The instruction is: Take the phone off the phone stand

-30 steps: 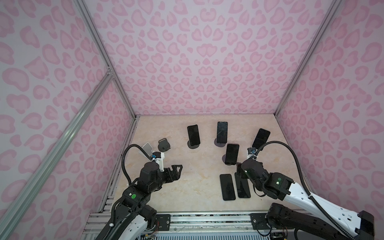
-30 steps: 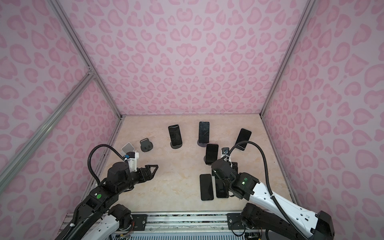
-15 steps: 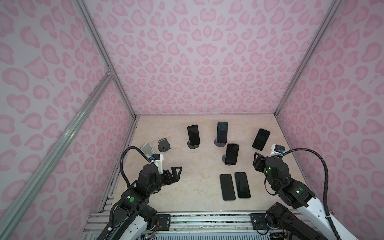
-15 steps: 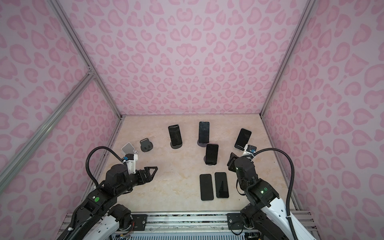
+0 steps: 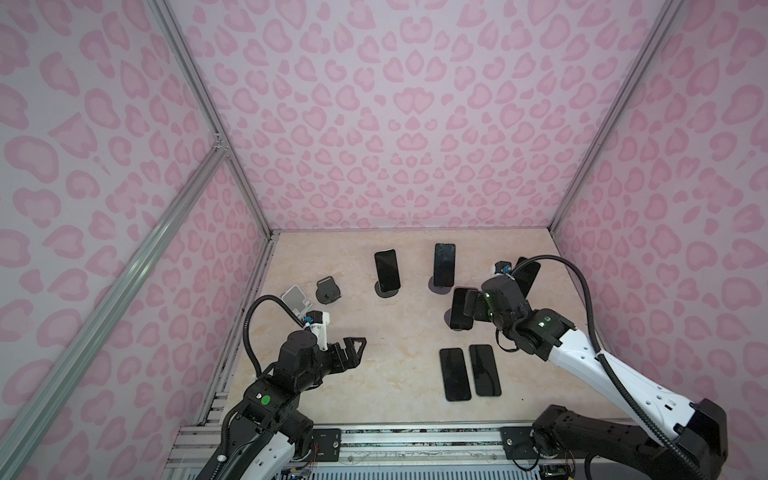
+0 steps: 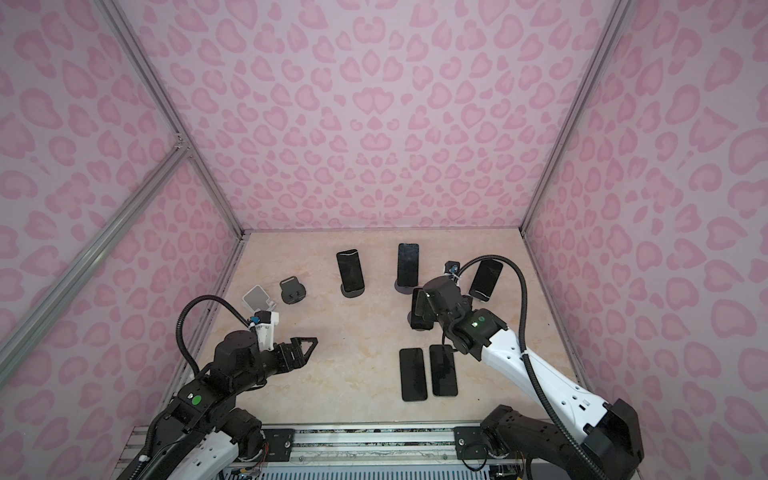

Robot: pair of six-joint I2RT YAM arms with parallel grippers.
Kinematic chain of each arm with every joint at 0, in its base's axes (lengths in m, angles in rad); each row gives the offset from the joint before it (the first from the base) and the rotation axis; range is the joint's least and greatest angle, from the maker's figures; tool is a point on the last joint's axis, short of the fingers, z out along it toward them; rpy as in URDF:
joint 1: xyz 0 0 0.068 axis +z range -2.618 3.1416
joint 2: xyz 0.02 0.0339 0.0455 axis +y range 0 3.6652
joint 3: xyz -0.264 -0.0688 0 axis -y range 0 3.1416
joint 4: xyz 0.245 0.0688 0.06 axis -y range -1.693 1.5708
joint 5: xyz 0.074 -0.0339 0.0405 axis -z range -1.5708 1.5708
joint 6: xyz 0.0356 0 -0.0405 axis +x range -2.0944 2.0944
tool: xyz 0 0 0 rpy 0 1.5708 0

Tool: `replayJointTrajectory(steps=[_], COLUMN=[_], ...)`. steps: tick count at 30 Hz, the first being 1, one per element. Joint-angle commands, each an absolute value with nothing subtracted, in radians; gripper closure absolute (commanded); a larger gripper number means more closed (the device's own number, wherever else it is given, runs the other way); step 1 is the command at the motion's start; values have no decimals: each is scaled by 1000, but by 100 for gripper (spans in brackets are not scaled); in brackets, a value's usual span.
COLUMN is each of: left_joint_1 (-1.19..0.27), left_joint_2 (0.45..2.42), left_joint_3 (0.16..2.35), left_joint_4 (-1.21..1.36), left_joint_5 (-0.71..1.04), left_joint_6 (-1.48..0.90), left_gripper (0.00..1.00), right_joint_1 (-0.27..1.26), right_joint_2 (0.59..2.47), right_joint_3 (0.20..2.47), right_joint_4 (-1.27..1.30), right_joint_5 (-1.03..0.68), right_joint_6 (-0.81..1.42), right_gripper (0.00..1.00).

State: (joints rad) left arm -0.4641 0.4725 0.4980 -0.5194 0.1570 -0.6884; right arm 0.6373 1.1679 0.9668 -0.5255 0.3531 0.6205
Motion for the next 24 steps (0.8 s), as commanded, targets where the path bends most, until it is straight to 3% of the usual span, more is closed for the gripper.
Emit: replayJointTrajectory(steps=[1, 24], left_joint_1=[-463, -464], left_joint_2=[463, 445], left_joint_3=[500, 495], left_joint_4=[-493, -491], left_joint_5=[160, 173], left_joint_6=[-690, -687], left_gripper=[1, 1], right_joint_1=[640, 643], right_joint_2=[1236, 1455], right_joint_3=[1023, 1129], right_joint_4=[-595, -544], right_joint_5=[414, 394], right_joint_6=[690, 633], right_gripper=[6, 3])
